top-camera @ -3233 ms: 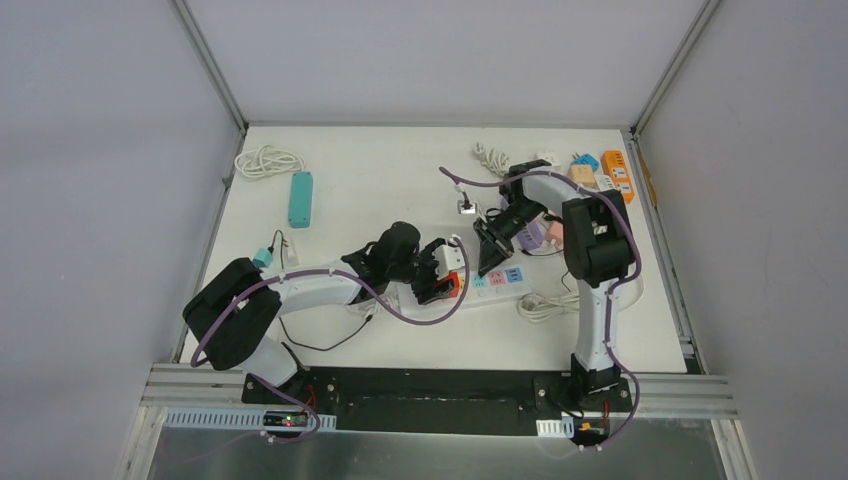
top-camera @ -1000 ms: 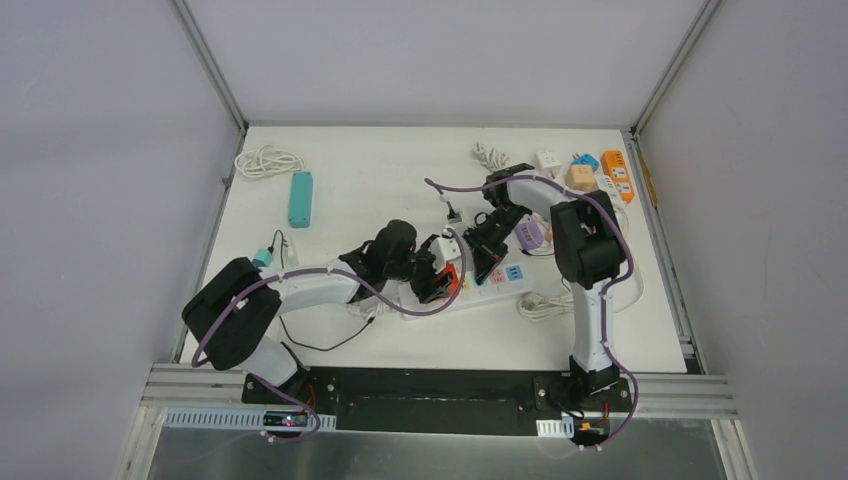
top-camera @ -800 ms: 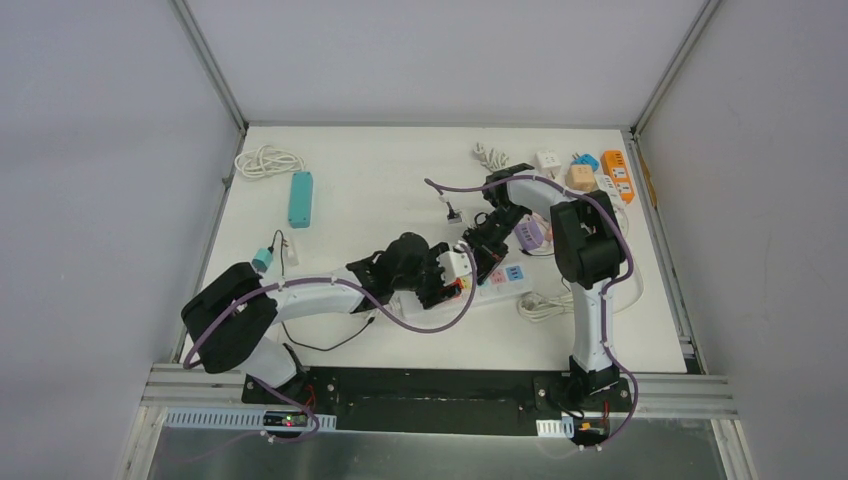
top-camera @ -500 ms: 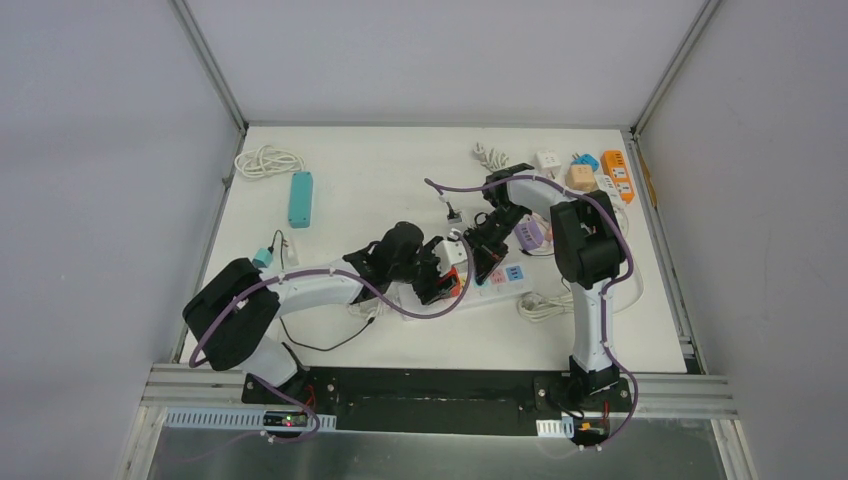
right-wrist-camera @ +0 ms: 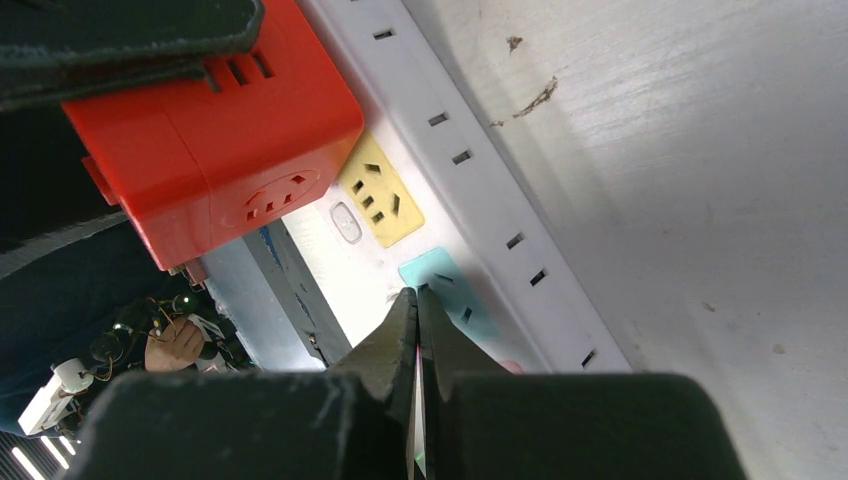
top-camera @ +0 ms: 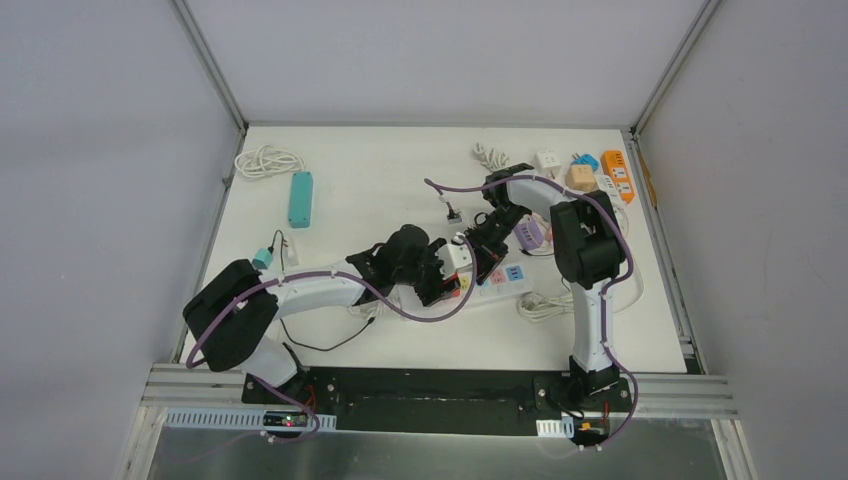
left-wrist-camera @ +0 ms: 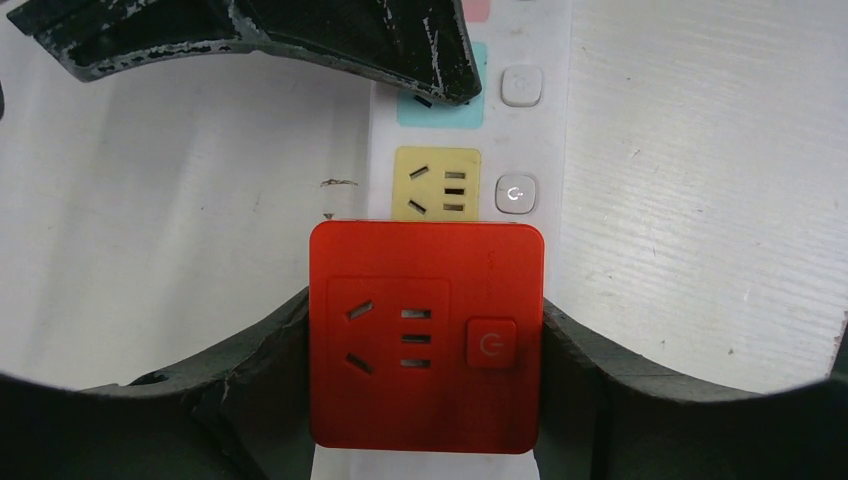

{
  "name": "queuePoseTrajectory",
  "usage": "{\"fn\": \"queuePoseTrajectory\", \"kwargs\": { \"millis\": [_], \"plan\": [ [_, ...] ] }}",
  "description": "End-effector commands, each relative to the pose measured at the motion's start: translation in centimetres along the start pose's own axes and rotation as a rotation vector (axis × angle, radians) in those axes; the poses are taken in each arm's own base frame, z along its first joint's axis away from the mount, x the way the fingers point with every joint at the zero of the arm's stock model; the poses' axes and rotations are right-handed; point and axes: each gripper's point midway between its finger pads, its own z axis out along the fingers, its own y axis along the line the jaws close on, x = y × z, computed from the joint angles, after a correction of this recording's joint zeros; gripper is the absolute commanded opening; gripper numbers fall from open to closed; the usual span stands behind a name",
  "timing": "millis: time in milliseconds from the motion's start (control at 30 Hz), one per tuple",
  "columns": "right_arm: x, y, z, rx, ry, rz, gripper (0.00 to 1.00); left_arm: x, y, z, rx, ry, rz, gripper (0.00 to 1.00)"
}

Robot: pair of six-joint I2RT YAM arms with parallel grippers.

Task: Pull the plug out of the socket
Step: Remove the plug from the socket.

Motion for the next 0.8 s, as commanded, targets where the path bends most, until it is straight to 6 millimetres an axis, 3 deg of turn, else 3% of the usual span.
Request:
{"fn": "queuePoseTrajectory", "kwargs": {
  "millis": [0,167,300,467,633,767],
  "plan": [
    [0.4,-5.6,0.9,0.182,0.075,-0.092,0.0,1.5,0.8,-0.8,-0.003,0.035,-0.111,0.0],
    [0.4,-5.7,0.9,0.186,0.075,-0.092,0.0,1.9,1.6,-1.1,-0.053,0.085,-0.061,0.0],
    [0.4,-5.7,0.9,0.187,0.076,-0.092,0.0,2.2,0.7,-1.1,-0.077,0.156,0.078,0.0],
    [0.5,-5.9,0.9,0.191,0.08,-0.093,0.0,1.5,0.4,-1.1,-0.025,0.118,-0.04,0.0],
    [0.5,-5.9,0.9,0.192,0.08,-0.091,0.0,-0.1,1.1,-1.7,0.04,-0.035,-0.228,0.0],
    [0.5,-5.9,0.8,0.195,0.082,-0.09,0.0,0.0,1.5,-1.7,0.027,-0.035,-0.216,0.0]
  ]
}}
